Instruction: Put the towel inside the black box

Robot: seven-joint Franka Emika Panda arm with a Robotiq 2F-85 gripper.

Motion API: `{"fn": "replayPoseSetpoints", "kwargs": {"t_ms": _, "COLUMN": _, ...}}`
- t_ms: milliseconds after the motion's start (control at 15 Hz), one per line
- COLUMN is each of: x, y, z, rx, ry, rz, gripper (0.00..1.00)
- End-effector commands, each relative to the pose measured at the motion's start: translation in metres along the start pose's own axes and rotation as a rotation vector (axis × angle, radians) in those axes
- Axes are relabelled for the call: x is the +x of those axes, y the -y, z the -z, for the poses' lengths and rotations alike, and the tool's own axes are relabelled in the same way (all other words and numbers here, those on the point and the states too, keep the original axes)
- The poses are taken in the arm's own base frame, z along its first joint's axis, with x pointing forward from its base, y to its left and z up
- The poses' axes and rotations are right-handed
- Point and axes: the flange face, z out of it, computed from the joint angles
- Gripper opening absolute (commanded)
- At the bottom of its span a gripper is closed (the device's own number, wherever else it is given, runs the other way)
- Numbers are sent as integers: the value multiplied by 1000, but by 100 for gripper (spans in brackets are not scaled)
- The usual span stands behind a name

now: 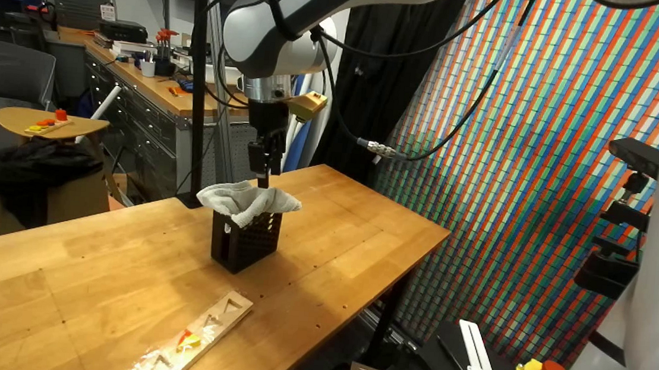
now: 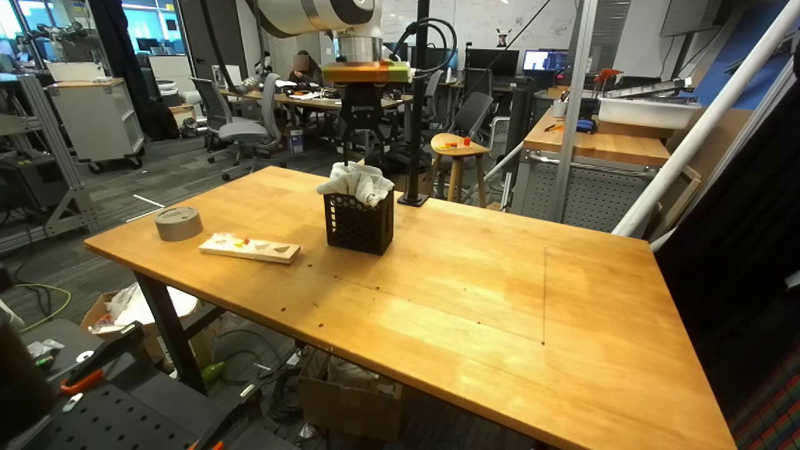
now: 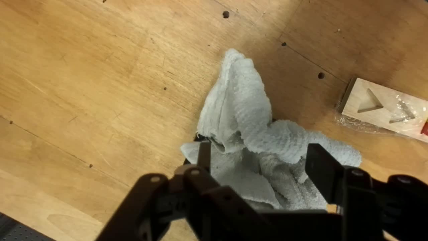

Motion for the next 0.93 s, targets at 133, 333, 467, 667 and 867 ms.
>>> {"fn": "replayPoseSetpoints", "kwargs": {"t_ms": 133, "x": -19, "y": -3, "z": -1, "rx": -14, "ry": -33, "rz": 58, "gripper": 80}}
{"fn": "replayPoseSetpoints", "kwargs": {"t_ms": 333, "x": -19, "y": -3, "z": -13, "rx": -5, "ry": -43, "rz": 76, "gripper": 78}}
{"fn": "replayPoseSetpoints", "kwargs": {"t_ms": 467, "x": -19, "y": -2, "z": -20, "rx": 1, "ry": -49, "rz": 84, "gripper": 72}}
{"fn": "replayPoseSetpoints", "kwargs": {"t_ms": 667, "x": -19, "y": -1, "z": -26, "rx": 5, "ry": -55, "rz": 91, "gripper": 36}}
{"fn": "replayPoseSetpoints", "kwargs": {"t_ms": 867, "x": -18, "y": 0, "z": -27, "rx": 3, "ry": -61, "rz": 93, "gripper": 13}}
